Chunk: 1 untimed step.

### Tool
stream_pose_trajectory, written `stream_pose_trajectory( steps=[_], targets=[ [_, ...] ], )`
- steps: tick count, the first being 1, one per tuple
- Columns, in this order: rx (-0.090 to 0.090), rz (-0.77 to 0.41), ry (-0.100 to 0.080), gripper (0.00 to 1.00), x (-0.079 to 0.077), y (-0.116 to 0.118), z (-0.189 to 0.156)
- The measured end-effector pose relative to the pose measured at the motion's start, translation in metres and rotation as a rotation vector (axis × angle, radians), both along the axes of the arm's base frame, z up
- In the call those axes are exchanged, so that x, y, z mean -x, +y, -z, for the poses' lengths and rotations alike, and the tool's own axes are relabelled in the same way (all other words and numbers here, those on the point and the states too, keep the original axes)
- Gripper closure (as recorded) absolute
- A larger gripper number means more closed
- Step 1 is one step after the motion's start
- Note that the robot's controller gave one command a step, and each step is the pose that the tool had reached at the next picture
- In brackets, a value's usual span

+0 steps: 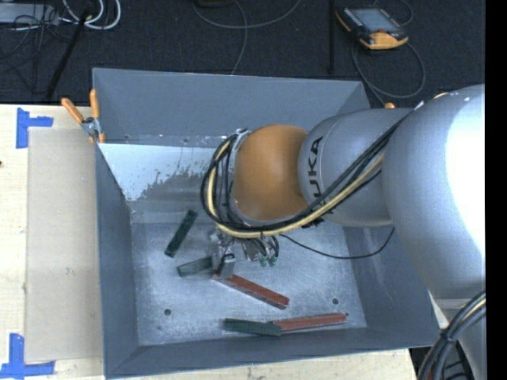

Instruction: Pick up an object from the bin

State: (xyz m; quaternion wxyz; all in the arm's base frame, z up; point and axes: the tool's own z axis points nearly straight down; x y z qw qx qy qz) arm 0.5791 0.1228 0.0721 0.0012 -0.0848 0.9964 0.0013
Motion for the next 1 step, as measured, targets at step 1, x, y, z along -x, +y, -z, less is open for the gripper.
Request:
stream_pose_trajectory(
  steps=[1],
  targets=[
    [0.0, 0.016, -0.007, 1.0, -0.0009, 0.008, -0.1322]
  ],
)
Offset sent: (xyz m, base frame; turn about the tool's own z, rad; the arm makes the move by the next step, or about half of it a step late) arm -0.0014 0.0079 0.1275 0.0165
